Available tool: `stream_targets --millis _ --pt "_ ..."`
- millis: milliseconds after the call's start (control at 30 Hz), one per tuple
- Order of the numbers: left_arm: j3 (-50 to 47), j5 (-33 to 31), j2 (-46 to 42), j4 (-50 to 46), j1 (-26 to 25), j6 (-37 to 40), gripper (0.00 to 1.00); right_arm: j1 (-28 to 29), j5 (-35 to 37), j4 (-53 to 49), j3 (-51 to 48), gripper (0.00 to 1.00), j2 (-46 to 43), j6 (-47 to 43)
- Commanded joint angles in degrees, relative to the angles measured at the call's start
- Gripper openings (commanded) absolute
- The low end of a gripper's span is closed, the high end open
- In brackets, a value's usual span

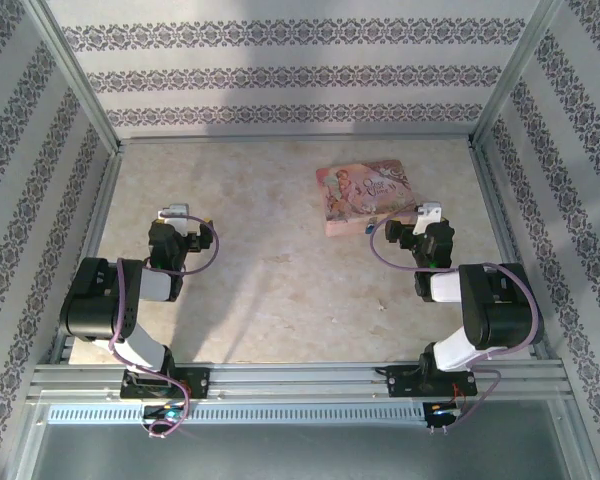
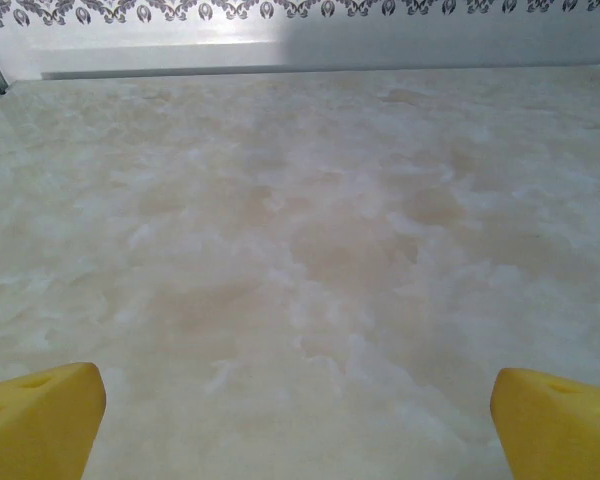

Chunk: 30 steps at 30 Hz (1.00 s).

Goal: Unlock the padlock with the key

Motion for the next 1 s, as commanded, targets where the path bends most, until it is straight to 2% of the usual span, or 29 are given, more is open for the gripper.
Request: stream_targets --millis 0,800,967 --pt "-0.1 0.6 -0.4 -0.5 0.3 -0.6 0.99 0.5 1.1 0.3 1.1 0.98 -0.5 -0.3" --pt "-0.1 0.8 -0.4 -0.6 0.4 -0.8 0.99 0.5 0.9 0.2 1.1 0.98 -0.4 -0.3" --pt "-5.6 -1.2 -2.2 8.9 0.4 -1.4 0.99 0.5 -0.3 -3.1 0.4 0.98 -6.4 -0.7"
